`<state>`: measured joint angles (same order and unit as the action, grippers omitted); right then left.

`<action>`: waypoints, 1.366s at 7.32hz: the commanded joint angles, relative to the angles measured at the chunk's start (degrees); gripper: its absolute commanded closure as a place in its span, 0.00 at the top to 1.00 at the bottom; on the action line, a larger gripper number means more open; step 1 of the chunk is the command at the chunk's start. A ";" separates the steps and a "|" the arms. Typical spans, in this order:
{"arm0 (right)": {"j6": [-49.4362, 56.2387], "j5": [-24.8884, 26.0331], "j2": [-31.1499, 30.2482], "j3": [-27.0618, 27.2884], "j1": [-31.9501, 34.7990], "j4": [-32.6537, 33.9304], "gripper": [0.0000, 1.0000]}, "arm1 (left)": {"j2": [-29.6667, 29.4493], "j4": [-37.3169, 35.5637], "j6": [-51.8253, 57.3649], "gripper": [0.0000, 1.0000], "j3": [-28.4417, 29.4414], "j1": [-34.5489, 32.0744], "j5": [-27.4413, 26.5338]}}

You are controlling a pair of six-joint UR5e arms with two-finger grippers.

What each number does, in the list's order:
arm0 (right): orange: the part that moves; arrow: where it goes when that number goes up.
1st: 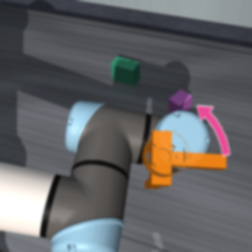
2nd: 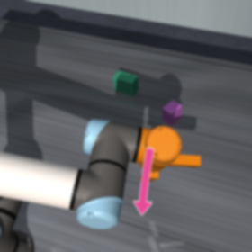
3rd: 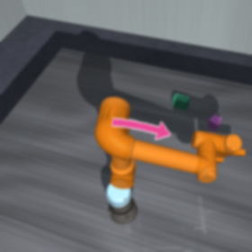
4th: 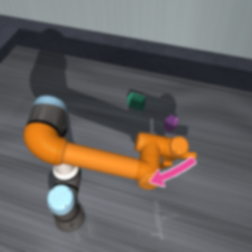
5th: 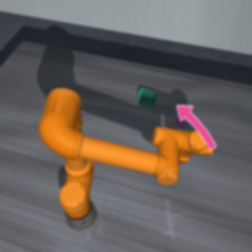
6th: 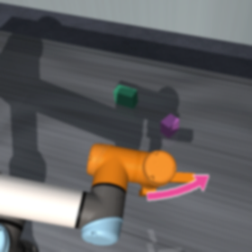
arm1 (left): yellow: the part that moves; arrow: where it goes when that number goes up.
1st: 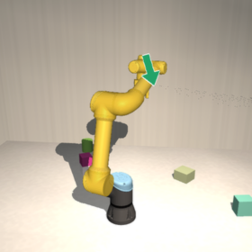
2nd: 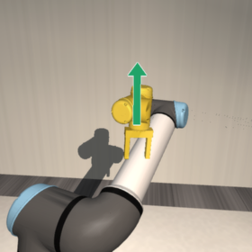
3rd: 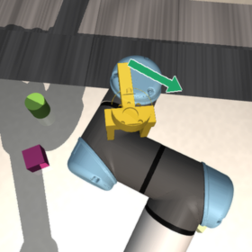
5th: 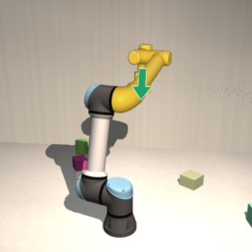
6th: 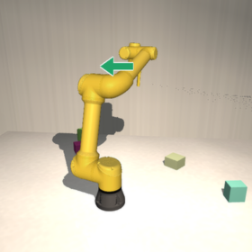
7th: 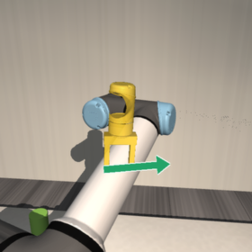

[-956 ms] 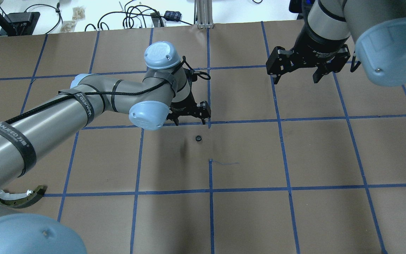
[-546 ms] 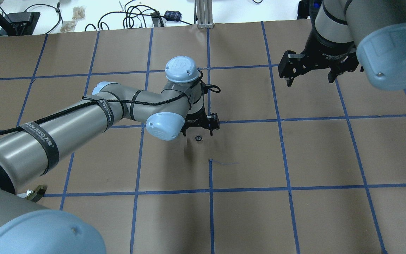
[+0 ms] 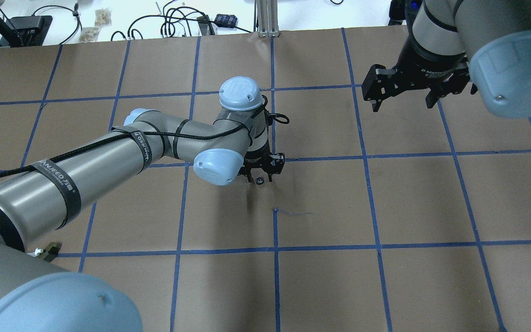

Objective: Place bearing gear from tray to pile

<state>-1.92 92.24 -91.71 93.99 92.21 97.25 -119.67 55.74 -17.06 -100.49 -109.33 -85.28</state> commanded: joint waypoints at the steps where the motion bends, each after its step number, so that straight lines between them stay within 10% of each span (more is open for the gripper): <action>1: 2.34 0.48 -0.05 0.13 -0.53 0.84 1.00 | -0.13 0.07 0.44 0.00 -0.06 0.00 -0.23; 5: 3.32 -0.05 -0.05 0.05 -2.38 0.93 1.00 | 2.23 1.99 0.53 0.00 1.34 2.09 -4.88; 10: 3.15 -0.05 -0.14 0.14 -2.38 0.58 1.00 | 5.93 14.39 23.94 0.00 7.15 33.34 -13.56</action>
<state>1.27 92.20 -91.84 94.09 89.78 97.87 -114.36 69.25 -1.05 -93.30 -83.70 -95.94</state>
